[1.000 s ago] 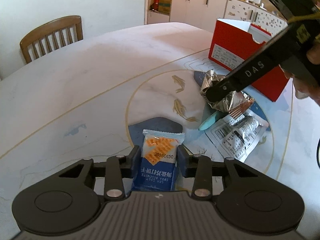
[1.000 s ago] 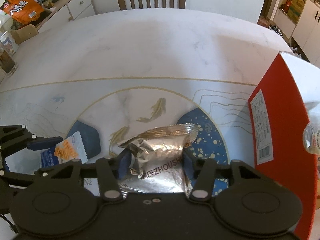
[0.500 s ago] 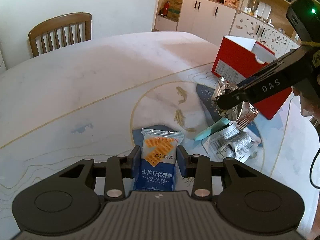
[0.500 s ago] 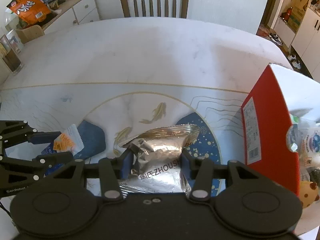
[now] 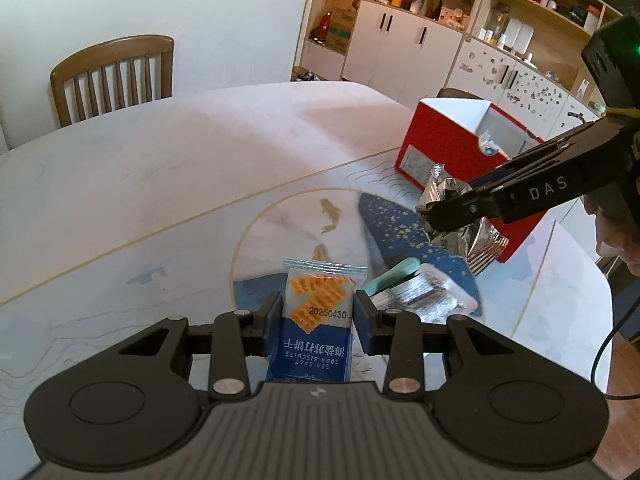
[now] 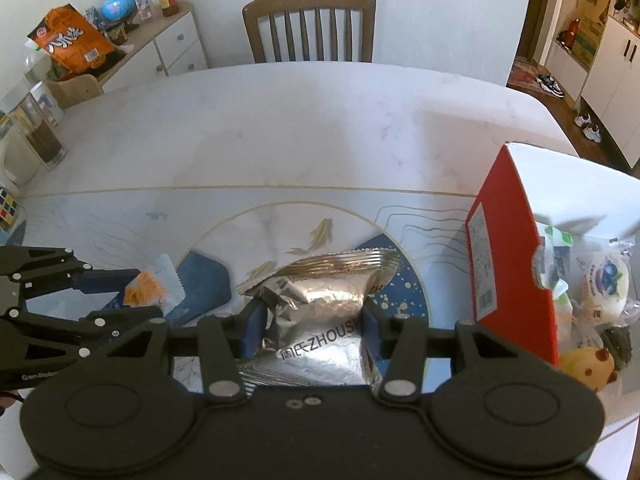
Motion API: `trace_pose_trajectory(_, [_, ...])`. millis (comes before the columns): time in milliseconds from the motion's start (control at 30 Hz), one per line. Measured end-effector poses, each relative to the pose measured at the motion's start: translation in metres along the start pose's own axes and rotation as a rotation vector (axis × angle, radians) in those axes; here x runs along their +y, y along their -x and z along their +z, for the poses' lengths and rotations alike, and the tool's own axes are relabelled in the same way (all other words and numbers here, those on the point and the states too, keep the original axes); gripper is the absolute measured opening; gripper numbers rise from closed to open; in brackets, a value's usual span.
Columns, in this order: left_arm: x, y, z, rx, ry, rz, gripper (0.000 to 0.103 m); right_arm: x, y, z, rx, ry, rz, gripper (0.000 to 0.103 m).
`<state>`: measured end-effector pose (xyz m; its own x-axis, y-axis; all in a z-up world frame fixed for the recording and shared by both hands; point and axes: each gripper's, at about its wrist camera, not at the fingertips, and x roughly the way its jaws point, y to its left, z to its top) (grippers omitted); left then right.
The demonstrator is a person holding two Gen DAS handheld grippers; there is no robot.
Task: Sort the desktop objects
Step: 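Close right gripper on the ZHOUSHI bag while left grasps the blue cracker pack, then lift and carry the ZHOUSHI bag and cracker pack over the shoebox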
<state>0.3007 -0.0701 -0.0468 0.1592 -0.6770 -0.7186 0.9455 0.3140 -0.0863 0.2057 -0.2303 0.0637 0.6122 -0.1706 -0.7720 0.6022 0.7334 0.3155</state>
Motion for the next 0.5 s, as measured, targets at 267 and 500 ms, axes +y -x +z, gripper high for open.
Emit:
trace_pose_trajectory(267, [-0.013, 0.011, 0.004, -0.005, -0.010, -0.020, 0.036, -0.005, 0.025, -0.007, -0.041, -0.023, 0.017, 0.049])
trace_pose_trajectory(500, [-0.026, 0.023, 0.008, -0.010, -0.038, -0.040, 0.036, -0.007, 0.048, -0.014, -0.073, -0.034, 0.028, 0.049])
